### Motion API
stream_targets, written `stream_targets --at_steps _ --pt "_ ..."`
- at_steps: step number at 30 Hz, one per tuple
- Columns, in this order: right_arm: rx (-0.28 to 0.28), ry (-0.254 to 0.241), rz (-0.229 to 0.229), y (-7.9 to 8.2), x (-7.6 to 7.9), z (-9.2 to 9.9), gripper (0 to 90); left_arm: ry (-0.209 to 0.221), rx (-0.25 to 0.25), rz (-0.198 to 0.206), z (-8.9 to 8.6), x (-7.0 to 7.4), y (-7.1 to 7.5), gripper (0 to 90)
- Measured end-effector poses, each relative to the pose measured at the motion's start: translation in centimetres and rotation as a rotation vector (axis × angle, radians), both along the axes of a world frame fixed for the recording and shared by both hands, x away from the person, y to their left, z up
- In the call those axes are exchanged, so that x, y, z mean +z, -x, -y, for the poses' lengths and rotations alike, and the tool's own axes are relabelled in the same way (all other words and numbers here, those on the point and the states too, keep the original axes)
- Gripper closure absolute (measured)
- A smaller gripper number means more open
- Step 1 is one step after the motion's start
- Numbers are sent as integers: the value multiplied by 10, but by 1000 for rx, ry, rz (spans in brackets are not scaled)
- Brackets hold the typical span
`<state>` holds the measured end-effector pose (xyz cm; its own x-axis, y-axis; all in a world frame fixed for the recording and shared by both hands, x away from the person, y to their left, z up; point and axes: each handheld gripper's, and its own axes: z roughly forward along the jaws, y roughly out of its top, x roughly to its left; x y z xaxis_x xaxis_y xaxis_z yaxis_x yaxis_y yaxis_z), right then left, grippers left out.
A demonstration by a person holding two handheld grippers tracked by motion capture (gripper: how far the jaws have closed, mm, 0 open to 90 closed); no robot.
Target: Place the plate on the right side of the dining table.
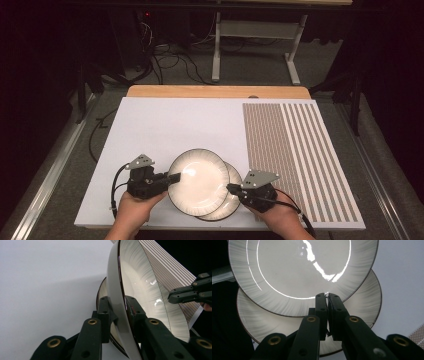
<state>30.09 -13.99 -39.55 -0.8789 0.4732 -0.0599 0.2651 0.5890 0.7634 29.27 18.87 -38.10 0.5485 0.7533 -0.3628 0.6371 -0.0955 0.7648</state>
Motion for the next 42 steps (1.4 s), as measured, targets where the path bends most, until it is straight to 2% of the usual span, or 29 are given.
stream_targets --at_steps 6,9,12,14,15,18,21,26,30,32,38,39,41,42 --pt "-38 -33 13 -2 7 12 844 3 -13 55 4 4 4 781" --pt "-45 -34 17 -2 9 15 821 11 -24 75 5 4 5 784" --pt "-67 -48 28 -2 12 21 776 3 -27 133 6 6 8 791" --pt "-79 -58 28 -3 14 24 756 3 -37 160 7 7 9 794" --pt "-79 -58 28 -3 14 24 756 3 -37 160 7 7 9 795" --pt "-103 -75 41 -5 18 32 694 -11 -43 194 9 9 12 796" --pt "-115 -89 44 -6 20 37 672 -19 -47 217 11 10 14 796" --pt "-144 -136 56 -9 26 53 588 -45 -49 264 15 12 18 797" --pt "-176 -182 72 -10 31 67 516 -51 -48 273 17 13 19 798" --pt "-195 -211 101 -9 35 77 443 -54 -49 278 17 13 19 798" --pt "-224 -251 130 -8 38 93 339 -71 -59 312 21 15 22 799" --pt "-233 -266 146 -8 39 98 305 -72 -62 313 21 15 22 798" --pt "-237 -269 149 -7 39 100 294 -70 -60 312 21 14 21 798" --pt "-244 -281 152 -6 40 103 253 -66 -61 311 20 14 21 798"
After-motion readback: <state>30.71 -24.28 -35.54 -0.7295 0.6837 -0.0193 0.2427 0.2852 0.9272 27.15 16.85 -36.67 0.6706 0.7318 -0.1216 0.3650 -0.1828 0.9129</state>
